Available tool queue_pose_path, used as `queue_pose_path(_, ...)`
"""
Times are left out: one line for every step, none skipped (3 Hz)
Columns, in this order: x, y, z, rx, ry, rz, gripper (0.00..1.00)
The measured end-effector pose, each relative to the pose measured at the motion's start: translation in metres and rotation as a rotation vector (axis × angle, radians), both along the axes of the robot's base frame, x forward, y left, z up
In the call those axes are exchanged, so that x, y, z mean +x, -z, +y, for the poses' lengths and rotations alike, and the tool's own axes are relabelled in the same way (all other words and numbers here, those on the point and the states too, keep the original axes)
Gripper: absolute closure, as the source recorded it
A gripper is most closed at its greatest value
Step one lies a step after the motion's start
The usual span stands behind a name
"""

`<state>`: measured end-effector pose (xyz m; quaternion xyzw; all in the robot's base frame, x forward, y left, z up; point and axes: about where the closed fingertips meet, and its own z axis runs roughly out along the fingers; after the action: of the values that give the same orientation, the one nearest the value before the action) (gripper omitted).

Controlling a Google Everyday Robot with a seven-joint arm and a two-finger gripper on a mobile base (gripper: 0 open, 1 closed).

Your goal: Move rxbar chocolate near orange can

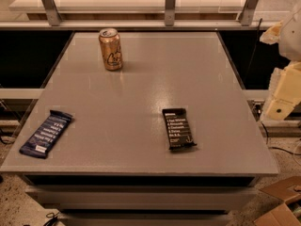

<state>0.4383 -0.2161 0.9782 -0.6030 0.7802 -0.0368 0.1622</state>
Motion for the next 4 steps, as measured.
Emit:
queue_pose_path(0.0,0.0,0.0,0.0,0.0,0.0,0.0)
queue_pose_path(0.0,0.004,0.006,0.002,0.065,0.021,0.0)
queue_pose_path(0.0,0.021,0.03,0.01,0.167,0.078,0.0)
queue_pose_path(-0.001,0.044,0.054,0.018,0.276,0.134,0.0)
